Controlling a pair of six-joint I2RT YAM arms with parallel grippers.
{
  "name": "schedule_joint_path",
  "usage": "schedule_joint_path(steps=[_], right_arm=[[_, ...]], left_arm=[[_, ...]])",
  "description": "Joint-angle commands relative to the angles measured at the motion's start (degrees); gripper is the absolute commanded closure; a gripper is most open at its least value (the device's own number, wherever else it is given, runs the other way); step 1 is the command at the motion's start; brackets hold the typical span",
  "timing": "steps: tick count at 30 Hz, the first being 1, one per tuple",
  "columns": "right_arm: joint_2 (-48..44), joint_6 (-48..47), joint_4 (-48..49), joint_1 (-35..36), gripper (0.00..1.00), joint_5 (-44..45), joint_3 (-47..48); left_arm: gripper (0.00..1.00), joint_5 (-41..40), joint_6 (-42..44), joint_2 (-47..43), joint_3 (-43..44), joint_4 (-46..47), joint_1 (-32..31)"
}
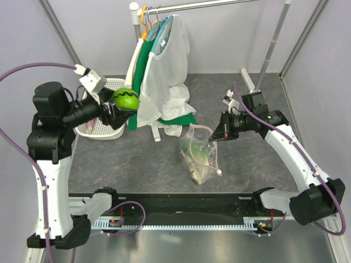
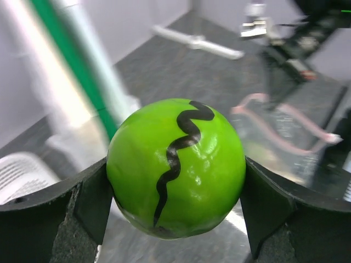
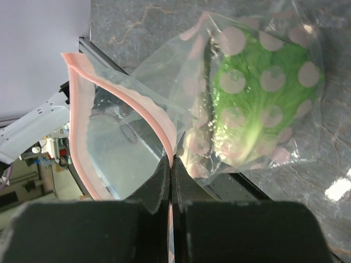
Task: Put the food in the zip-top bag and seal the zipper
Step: Pick up the fake fruit from the bin, then place the fake fruit in the zipper food storage bag.
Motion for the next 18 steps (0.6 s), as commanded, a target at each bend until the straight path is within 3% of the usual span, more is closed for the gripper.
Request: schedule_joint_path(steps=[1,2,7,11,14,18], right_arm=[[2.83,-1.80,3.66,3.37,1.00,1.49,6.95],[4.32,-1.45,4.27,3.81,1.00,1.50,7.56],[8.99,-0.83,6.30,8.64,1.00,2.20,13.18],[12.41,0.83,6.83,11.10,1.00,2.38,16.27],[12.51,0.58,6.65,11.81,1.00,2.64,16.71],[11.11,-0.56,5.25,12.16,1.00,3.52,15.57]], left_arm=[[0.43,-1.14,-9.62,2.21,-1.92,2.29,-10.81],[0.43,-3.06,-9.72,2.48,-2.63,2.64,-15.71],[0.44,-4.13,-10.77,4.49,-6.67,4.40,-27.07],[0.41,-10.08,-9.02,8.36,-5.72,3.35,-39.01],[0.39,-15.27,-6.73,12.75,-2.64,3.26,-45.87],[0.39,-19.95,-5.41,18.38,0.09,2.65,-50.03]])
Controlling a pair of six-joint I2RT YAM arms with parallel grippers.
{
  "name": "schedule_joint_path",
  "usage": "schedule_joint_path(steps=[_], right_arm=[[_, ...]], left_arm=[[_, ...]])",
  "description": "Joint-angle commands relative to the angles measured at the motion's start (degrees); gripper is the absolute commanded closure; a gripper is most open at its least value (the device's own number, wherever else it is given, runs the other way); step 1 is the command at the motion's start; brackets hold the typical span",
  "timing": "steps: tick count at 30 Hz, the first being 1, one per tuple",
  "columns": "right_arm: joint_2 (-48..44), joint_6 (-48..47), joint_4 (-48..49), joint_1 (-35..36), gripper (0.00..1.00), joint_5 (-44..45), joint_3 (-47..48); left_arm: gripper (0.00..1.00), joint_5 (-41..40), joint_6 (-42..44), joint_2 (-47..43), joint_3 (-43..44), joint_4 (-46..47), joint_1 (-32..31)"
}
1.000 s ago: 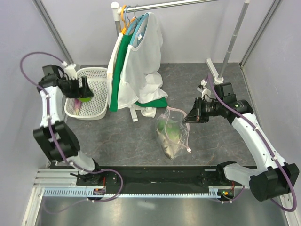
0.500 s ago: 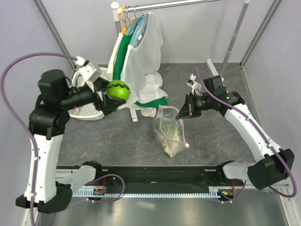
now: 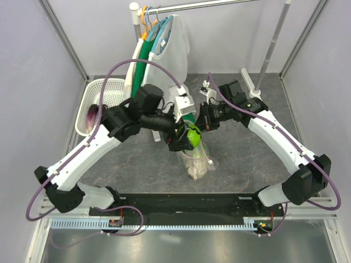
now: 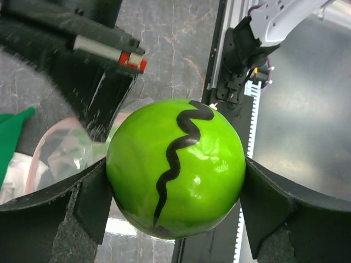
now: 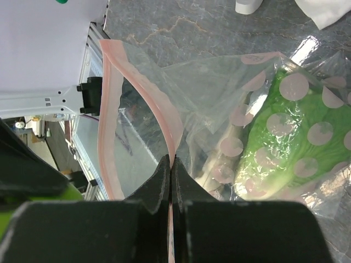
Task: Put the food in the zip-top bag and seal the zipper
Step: Place the fake fruit in the zipper food storage bag.
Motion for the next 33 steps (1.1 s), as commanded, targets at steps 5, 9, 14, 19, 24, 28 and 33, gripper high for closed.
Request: schedule_joint_path(steps=[5,9,14,19,24,28,33], right_arm=[[-5.30,-3.97,-3.14,0.29,1.00,5.63,1.12],[-8.29,-4.41,-5.95,0.20,1.00,15.54,0.85],[-9.96,-2.83,-7.19,0.20,1.00,16.89,1.82],[-9.70,-4.32,-7.54,0.12,1.00,16.71,3.05],[-8.39,-5.11,-7.63,0.12,1.00,16.98,5.33],[-7.68,-5.99,-7.98,0.12,1.00,18.55,6.04],[-5.93,-6.87,-8.07,0.12,1.00,17.68,4.90]], left_arm=[[0.33,-12.78,4.08,6.36,0.76,-0.24,-3.31],[0.29,-15.87,2.95,5.84,-2.85,0.72,-3.22],[0.13,-18.24,2.41,6.01,-1.80,0.46,-2.34],[0.00,-13.86,5.31,3.65,4.68,-2.79,-1.81],[0.00,5.19,0.06,-0.66,13.66,-4.99,10.20],[0.00,7.43,-8.01,-4.97,15.52,-3.15,27.23],[0.00,-0.21,-15.94,-11.64,9.73,-2.88,45.00]])
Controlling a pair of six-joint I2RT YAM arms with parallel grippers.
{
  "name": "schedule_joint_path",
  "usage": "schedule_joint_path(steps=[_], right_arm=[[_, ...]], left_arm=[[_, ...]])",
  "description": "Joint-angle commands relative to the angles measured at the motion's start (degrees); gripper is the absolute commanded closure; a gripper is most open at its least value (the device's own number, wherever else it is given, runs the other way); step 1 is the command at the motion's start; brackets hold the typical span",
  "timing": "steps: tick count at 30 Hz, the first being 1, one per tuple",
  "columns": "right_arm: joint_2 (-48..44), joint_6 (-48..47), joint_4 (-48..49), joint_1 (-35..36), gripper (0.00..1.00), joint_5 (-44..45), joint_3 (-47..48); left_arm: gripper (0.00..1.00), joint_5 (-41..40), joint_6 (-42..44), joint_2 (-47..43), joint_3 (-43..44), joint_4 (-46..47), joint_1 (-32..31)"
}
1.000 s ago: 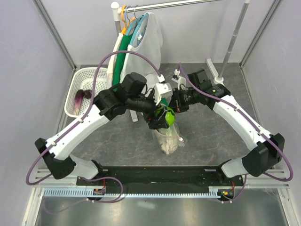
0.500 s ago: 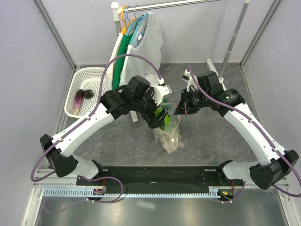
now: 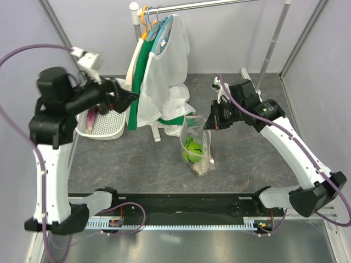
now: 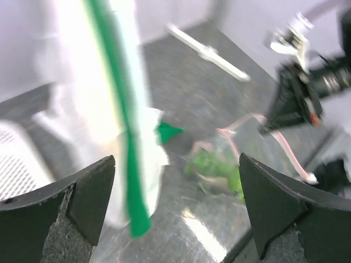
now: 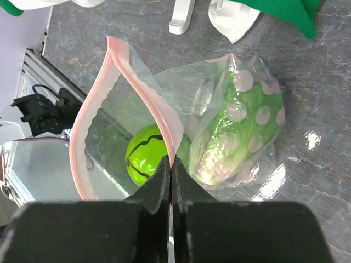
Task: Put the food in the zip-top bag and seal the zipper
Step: Place the fake fruit in the zipper food storage bag, then pick up the fake fruit from the bin.
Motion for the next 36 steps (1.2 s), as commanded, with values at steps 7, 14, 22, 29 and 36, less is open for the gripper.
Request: schedule_joint_path(steps=[7,14,22,29,36], right_arm=[[4.23,-2.11,1.14,0.01,1.00,3.07,2.56],[3.53,-2.11,1.75,0.01,1.00,3.07,2.04],[1.77,-2.11,2.02,0.01,1.00,2.46,-1.30],[0.54,-1.67,3.07,0.01,1.00,1.40,-4.11],[0.28,-1.50,3.25,-0.17,1.00,1.49,-4.99]], left_arm=[[0.09,-0.61,-8.73,7.18,-9.38,-4.63,34.94],[0.13,-4.92,9.19,27.32,-3.76,-5.14,35.14],[0.11,-11.14,40.30,44.48,9.86,-10.07,31.46],[0.09,-13.18,51.48,54.14,15.48,-8.58,29.08],[0.08,-16.68,58.51,62.50,22.43,-8.85,26.89]])
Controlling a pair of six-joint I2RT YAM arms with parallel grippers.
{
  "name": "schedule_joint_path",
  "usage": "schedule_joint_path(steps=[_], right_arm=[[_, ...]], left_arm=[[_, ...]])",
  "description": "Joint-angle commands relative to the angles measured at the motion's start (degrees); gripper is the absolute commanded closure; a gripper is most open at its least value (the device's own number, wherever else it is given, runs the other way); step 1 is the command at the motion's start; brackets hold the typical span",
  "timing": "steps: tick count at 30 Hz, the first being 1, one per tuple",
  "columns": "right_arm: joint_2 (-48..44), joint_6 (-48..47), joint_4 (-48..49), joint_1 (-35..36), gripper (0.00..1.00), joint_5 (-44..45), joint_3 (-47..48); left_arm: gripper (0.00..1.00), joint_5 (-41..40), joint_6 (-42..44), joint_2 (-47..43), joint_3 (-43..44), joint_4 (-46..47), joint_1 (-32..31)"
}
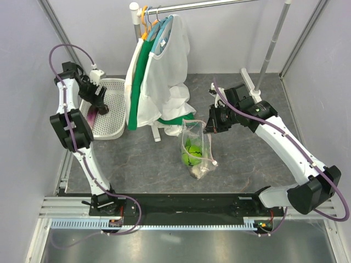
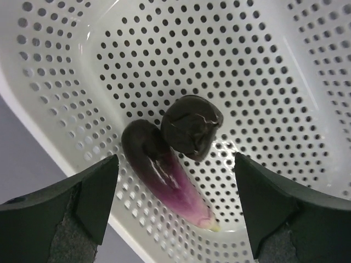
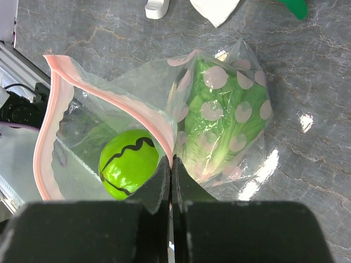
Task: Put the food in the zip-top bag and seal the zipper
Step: Pick up the fake fruit from the bin.
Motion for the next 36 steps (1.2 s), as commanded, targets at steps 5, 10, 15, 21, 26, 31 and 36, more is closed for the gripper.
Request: schedule_joint_path(steps=[5,10,15,21,26,31,36], right_arm=[[-1.52,0.04,1.98,-0.58,1.00,0.04,-1.39],[-1.16,0.13,1.63,-0.94,1.00,0.13,-1.48],[-0.90,0.04,1.02,-1.64,1.00,0.75,-1.31],[-0.72,-0.05,0.66,-2.17,1.00,0.84,-1.39],[-0.55,-0.14,0.57,-2.52,1.00,0.92,-1.48],[-0.90,-0.49,0.31,-2.70,1.00,1.19,-1.48],[-0.90,-1.10,-0.13,-2.70,1.00,1.19,-0.69]], left_arm=[[0.09,-4.15,9.59,5.82,4.06,1.23,-1.56],[0.09,-4.07,10.46,8.54,4.23,2.38,-1.91],[0.10,-3.36,10.29,11.18,4.93,2.64,-2.00],[0.17,-0.11,9.24,11.62,4.85,3.08,-2.26],[0.33,4.98,8.10,8.03,2.84,3.08,-2.17],[0.54,10.51,4.58,2.05,0.90,3.26,-1.82],[0.61,14.81,-2.27,-9.18,-3.58,3.17,-0.24]])
